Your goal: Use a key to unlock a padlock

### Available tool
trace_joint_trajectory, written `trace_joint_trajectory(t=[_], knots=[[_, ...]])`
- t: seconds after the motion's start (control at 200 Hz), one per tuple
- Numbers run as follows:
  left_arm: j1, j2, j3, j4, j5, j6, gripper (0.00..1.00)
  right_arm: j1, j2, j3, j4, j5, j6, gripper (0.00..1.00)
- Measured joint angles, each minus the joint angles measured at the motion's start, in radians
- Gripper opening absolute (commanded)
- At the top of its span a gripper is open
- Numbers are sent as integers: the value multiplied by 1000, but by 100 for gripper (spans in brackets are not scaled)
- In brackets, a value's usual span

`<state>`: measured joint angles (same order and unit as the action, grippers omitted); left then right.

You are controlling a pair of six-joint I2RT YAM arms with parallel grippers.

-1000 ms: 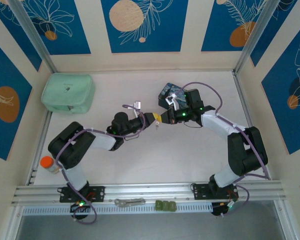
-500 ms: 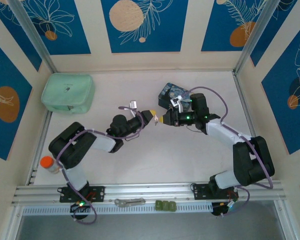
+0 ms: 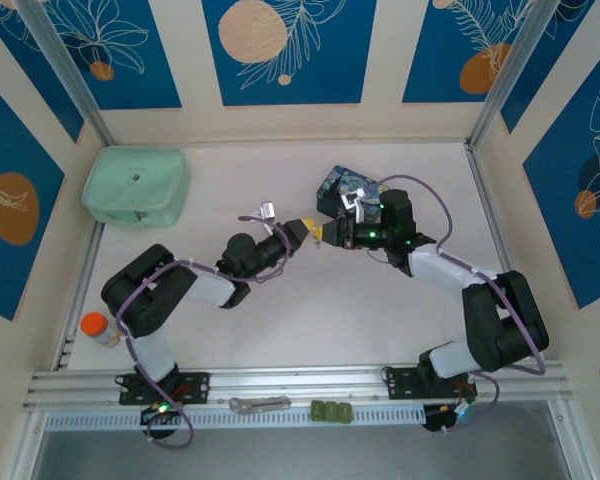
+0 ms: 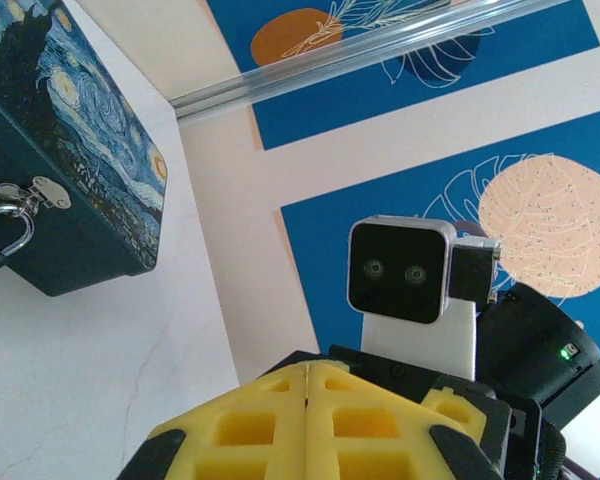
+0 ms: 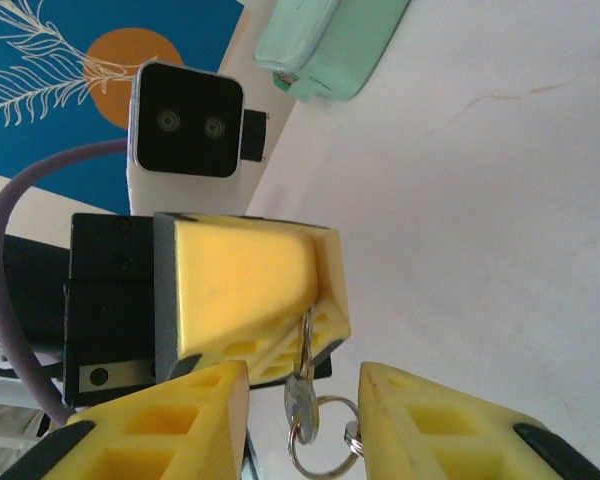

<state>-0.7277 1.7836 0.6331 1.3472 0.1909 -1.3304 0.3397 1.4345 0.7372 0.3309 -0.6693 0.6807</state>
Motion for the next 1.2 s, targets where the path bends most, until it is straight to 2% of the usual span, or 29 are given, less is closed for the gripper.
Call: trace_joint_trajectory(t=[0.27, 0.475, 0.82, 0.96, 1.105, 1.201], knots=[[-9, 0, 0, 0, -29, 0, 0, 10, 9, -27, 31, 0, 32, 29], [-10, 0, 0, 0, -48, 0, 0, 12, 10, -33, 44, 0, 45, 15], [-17, 0, 0, -1, -86, -8, 0, 12, 38, -23, 62, 0, 47, 15], [-21, 0, 0, -1, -100, -8, 0, 11, 43, -21, 69, -1, 52, 20], [-23, 0, 0, -1, -107, -16, 0, 5, 43, -19, 74, -1, 53, 20], [-24, 0, -1, -1, -112, -24, 0, 3, 43, -19, 79, -1, 55, 8]])
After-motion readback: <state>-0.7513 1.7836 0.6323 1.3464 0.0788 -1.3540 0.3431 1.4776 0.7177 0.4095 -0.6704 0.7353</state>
